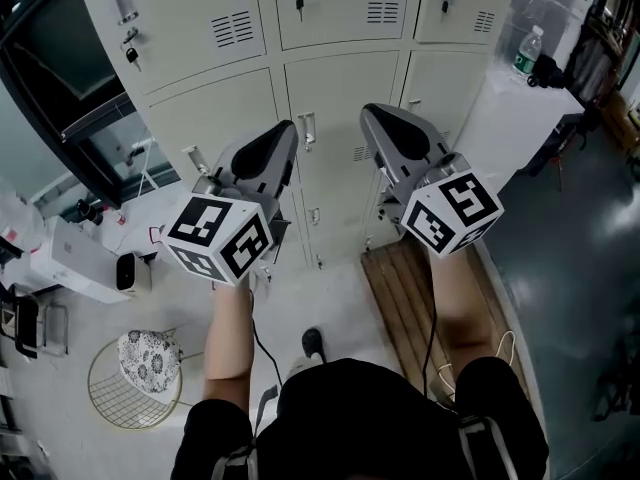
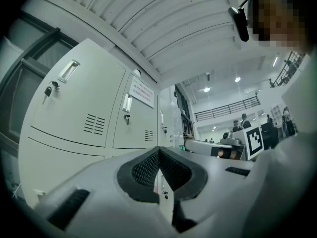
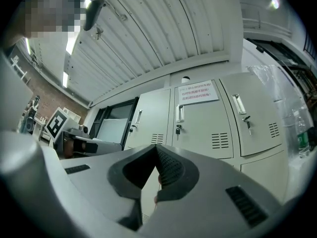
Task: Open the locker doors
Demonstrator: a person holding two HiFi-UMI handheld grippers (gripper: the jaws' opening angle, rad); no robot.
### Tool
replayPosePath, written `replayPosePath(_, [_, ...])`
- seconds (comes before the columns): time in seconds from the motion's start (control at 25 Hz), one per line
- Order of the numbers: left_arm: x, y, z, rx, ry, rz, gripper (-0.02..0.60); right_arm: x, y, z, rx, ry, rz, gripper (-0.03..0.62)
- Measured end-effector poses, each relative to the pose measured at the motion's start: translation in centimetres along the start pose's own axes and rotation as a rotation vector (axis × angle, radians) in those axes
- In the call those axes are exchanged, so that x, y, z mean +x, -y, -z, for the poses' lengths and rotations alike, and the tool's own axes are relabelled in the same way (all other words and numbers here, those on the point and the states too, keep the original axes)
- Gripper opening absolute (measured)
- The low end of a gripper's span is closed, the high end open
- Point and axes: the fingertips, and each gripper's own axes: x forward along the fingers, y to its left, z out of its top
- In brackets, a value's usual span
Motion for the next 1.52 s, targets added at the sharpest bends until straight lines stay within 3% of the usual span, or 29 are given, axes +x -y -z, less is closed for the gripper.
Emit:
replayPosePath(0.32, [1.6,-5.0,-0.8,0.007,0.023,0.024,0.015,5.0,0.9,-0.2,-0.019,0.006,0.019,0.005])
replayPosePath(0.8, [3.5,-9.1,-2.7,0.073,0.067,0.117,0.015,10.2,2.3,-2.6,-0.071,0.061,0.098,0.005])
replayPosePath(1.2, [5.0,-10.0,-3.7,0.085,0.079,0.167,0.015,13.6,3.9,-5.8,-0.138,0.071,0.15,0.005])
replayPosePath(1.52, [6.2,-10.2,-5.1,0.116,0.098,0.173,0.015,16.7,4.4,-8.1,-0.183,0.075,0.131,0.005])
